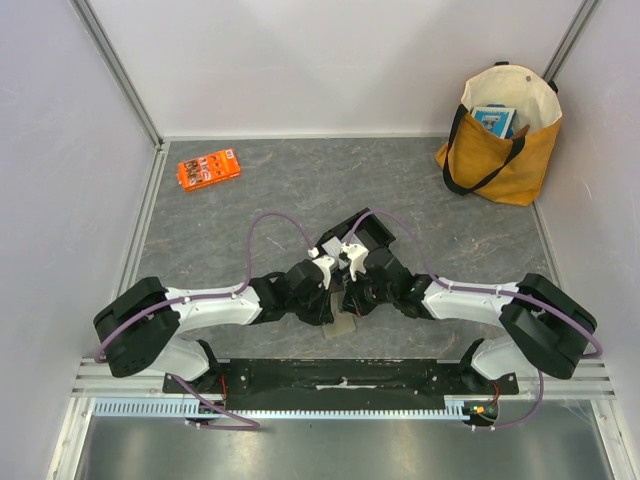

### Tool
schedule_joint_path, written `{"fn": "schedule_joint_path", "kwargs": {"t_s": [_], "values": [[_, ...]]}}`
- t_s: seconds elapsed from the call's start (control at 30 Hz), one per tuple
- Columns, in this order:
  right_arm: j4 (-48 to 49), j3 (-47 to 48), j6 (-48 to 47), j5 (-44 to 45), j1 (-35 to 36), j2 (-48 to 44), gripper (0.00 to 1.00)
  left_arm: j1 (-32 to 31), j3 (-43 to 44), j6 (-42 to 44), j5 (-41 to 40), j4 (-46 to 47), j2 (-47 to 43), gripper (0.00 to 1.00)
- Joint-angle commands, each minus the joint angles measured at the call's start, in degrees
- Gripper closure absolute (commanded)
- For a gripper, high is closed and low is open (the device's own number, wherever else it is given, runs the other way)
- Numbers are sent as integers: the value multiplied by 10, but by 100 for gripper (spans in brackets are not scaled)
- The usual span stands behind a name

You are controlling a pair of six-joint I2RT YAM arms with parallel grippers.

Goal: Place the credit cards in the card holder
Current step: Close the card holder at the center of the board.

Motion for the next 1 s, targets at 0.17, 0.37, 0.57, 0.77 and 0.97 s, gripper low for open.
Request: {"fn": "schedule_joint_path", "kwargs": {"t_s": [0.17, 0.37, 0.57, 0.77, 0.97], "values": [[-18, -29, 0, 31, 4, 8, 97, -6, -32, -23, -37, 3, -6, 93], [-9, -45, 3, 40, 20, -7, 96, -6, -37, -33, -42, 6, -5, 93], [1, -52, 9, 56, 44, -29, 96, -5, -37, -47, -49, 6, -2, 93], [0, -50, 9, 81, 65, -29, 96, -6, -35, -56, -50, 7, 3, 93], [-14, -43, 11, 112, 77, -11, 96, -6, -35, -59, -47, 11, 2, 93]]}}
